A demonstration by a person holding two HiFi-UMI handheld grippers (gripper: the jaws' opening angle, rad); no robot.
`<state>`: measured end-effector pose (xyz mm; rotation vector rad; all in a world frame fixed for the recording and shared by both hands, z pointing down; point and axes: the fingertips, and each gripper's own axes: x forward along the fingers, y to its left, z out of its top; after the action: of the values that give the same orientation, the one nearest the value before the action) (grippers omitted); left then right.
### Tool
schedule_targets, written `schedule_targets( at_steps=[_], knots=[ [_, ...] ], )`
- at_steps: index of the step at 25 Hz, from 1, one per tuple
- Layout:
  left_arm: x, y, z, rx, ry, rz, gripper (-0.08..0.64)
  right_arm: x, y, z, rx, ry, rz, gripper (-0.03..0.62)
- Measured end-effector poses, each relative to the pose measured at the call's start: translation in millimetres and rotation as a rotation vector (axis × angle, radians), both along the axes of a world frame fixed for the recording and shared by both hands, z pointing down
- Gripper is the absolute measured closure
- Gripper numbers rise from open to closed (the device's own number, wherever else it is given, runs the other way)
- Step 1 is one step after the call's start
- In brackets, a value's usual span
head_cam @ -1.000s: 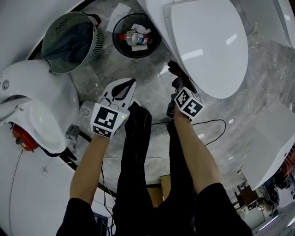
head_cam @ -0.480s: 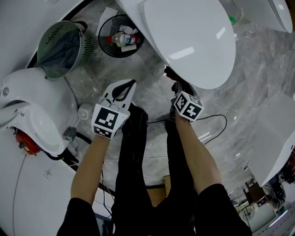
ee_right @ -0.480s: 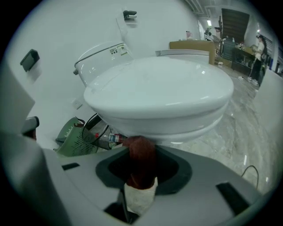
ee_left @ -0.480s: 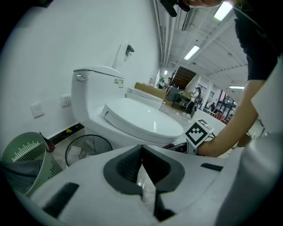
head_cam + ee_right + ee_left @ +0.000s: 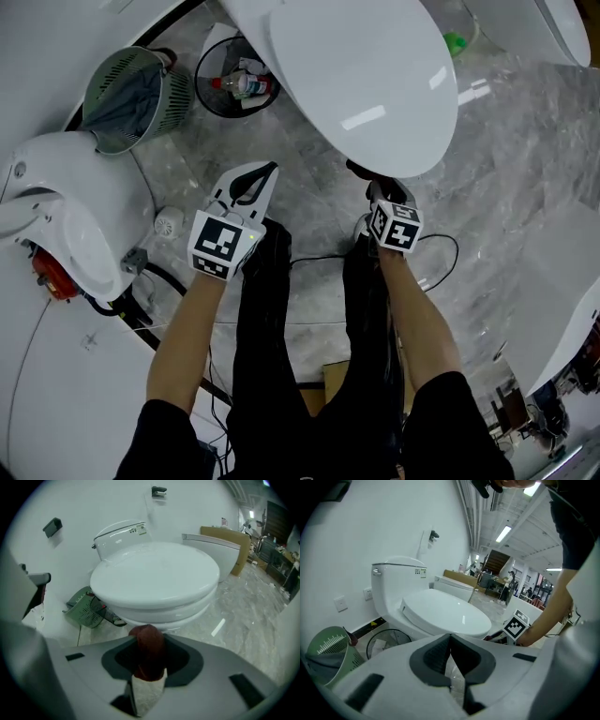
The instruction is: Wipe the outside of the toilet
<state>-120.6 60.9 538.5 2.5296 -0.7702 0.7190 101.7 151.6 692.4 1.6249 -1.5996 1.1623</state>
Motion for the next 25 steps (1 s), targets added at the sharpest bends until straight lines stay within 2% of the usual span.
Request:
schedule_targets(
  at_steps=[4, 8, 14, 21, 25],
  knots=[
    [19.1, 12.7, -9.9, -0.004, 0.004, -0.079, 0.560, 32.1, 7.5, -1.1, 0.009, -0.012, -0.032, 0.473],
    [41.7, 33.6, -16.8, -0.012, 0.018, -0.154, 0.560, 68.8, 7.5, -7.7, 0.036, -0.024, -0.018, 0.474],
    [63.4, 61.1, -46.0, -0.047, 0.080, -0.320, 0.560, 114.9, 9.7, -30.8, 0.032, 0.000, -0.103, 0.474],
    [88.2, 80.7, -131.9, -0.017, 0.090, -0.430, 0.560, 159.4, 23.2, -129.4, 0.034, 0.008, -0.225, 0.472],
    [93.4, 97.0, -184.7, -0.012, 0.106, -0.497, 0.560, 164.7, 41.4, -190.1, 0.014, -0.048, -0.226, 0.471]
  ],
)
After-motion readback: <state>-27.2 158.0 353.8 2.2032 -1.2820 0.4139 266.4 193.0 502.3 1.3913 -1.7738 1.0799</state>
